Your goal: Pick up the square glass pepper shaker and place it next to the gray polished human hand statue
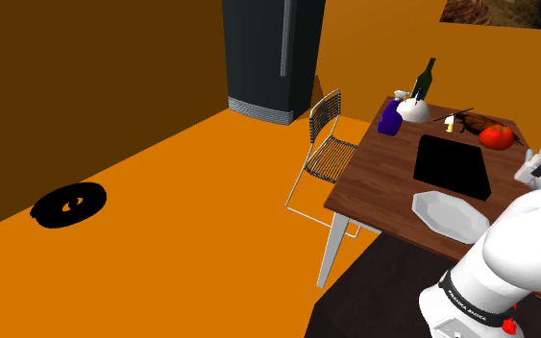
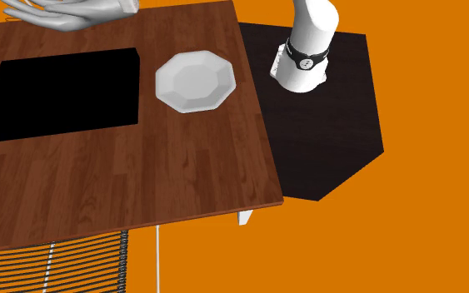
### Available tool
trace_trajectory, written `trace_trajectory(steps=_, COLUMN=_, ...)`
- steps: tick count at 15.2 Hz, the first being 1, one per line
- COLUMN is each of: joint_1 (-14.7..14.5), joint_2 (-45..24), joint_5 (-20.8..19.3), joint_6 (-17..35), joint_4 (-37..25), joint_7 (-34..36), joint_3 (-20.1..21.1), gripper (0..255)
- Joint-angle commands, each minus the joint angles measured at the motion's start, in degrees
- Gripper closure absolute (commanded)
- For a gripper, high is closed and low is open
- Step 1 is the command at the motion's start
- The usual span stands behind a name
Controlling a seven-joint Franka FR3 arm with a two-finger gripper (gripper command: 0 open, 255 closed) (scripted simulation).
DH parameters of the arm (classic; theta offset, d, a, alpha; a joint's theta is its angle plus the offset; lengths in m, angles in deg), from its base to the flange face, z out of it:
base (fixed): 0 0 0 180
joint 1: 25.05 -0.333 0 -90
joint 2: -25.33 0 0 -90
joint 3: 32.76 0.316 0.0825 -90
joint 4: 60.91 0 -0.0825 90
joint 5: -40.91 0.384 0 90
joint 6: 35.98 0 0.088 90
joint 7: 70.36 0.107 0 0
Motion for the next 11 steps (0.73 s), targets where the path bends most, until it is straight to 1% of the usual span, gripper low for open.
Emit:
trace_trajectory(steps=1, joint_1=-1.26, joint_2=-0.21, joint_5=-0.23, joint_6=1.49, joint_4=0.70, joint_7=-0.12, joint_3=-1.75, gripper=255)
trace_trajectory(steps=6, joint_1=-4.52, joint_2=-0.43, joint_5=-1.10, joint_6=5.13, joint_4=2.49, joint_7=-0.24, joint_3=-6.28, gripper=255)
trace_trajectory(steps=11, joint_1=-8.43, joint_2=-0.24, joint_5=-2.38, joint_6=8.66, joint_4=3.95, joint_7=-0.07, joint_3=-11.35, gripper=255)
